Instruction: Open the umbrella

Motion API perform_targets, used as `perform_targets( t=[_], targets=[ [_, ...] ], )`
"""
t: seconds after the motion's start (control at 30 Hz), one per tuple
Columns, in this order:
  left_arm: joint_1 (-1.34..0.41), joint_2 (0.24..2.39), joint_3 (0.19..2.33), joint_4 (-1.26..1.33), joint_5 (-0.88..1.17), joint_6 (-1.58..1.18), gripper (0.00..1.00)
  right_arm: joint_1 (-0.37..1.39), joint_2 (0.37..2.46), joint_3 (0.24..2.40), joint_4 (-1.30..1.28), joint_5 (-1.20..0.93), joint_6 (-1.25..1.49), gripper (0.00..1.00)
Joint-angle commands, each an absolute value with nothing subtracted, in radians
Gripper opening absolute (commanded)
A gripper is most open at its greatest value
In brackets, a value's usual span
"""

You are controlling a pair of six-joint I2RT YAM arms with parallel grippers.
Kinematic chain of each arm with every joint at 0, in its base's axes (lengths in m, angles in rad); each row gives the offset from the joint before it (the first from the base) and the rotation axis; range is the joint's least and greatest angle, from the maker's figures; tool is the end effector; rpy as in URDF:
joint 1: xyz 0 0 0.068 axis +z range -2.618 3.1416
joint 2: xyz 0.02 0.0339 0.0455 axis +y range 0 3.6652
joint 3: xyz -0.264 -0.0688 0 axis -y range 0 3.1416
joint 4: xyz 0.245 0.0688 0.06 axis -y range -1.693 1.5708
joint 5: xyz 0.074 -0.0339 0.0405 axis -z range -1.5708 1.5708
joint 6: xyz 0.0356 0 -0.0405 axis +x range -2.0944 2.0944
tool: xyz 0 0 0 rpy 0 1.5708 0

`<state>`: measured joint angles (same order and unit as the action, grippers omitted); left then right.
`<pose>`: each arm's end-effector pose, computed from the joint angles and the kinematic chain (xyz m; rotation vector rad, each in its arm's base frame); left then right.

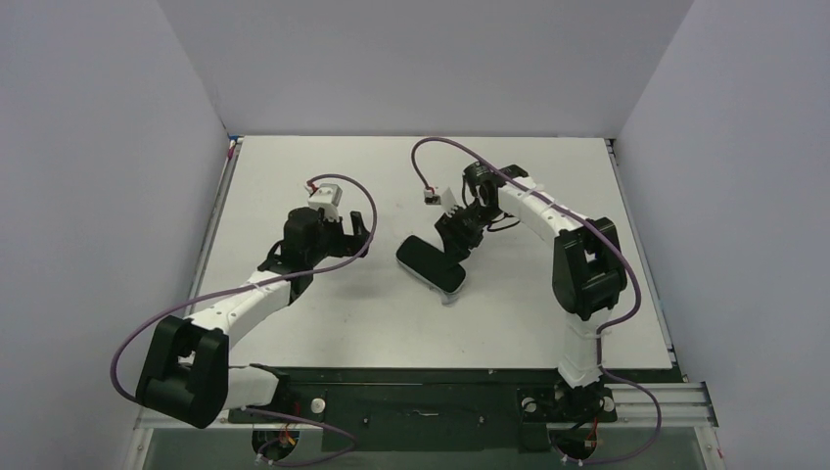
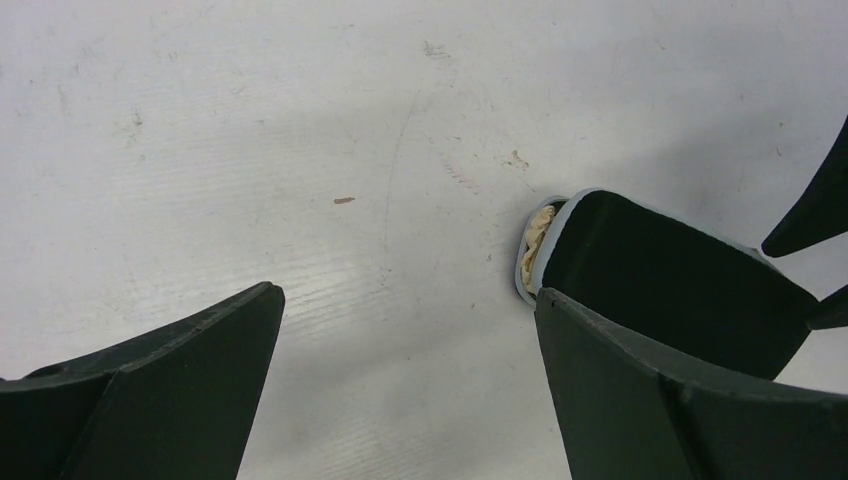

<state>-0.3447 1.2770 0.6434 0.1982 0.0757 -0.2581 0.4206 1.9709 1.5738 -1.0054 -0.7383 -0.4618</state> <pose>0.2587 -0.0957 0.2233 0.1371 2.0304 -0.4587 0.3451 0.1806 0.2183 -1.2647 2.4663 1.0667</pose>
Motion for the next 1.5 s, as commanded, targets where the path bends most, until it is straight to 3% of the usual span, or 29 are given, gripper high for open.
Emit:
perform_targets(
  t=[0.0,0.2,0.37,0.47,0.63,0.73,0.9,1.2,1.47],
  targets=[
    [-0.341,1.302,0.695,0.206,0.091,-0.349,0.97,0.457,1.889,1.618,-1.061,-0.778,-0.588,0.45],
    [-0.337,1.354,0.71,0.208,0.119,-0.417,0.97,0.515,1.886,1.622,-1.128,-0.816,-0.698,0.44],
    [-0.331,1.379,0.706,0.207,0.145,-0.483,0.97,0.49,1.902,1.649,-1.115,-0.923,-0.634,0.41],
    [-0.331,1.399,0.699,0.196,0.171,-0.499,0.97,0.433,1.895,1.638,-0.99,-0.927,-0.457,0.33],
    [-0.333,1.429,0.661,0.202,0.221,-0.54,1.0,0.357,1.884,1.557,-0.636,-0.671,-0.027,0.18],
    [-0.338,1.449,0.652,0.221,0.234,-0.552,0.94,0.334,1.949,1.589,-0.65,-0.651,0.051,0.11],
    [-0.373,1.48,0.665,0.209,0.242,-0.545,0.92,0.365,2.006,1.593,-0.694,-0.699,0.02,0.09],
    [-0.419,1.534,0.68,0.237,0.236,-0.57,0.92,0.412,2.025,1.576,-0.771,-0.734,-0.081,0.19],
    [-0.426,1.547,0.665,0.247,0.226,-0.59,0.92,0.464,1.973,1.579,-0.828,-0.774,-0.161,0.53]
  ],
)
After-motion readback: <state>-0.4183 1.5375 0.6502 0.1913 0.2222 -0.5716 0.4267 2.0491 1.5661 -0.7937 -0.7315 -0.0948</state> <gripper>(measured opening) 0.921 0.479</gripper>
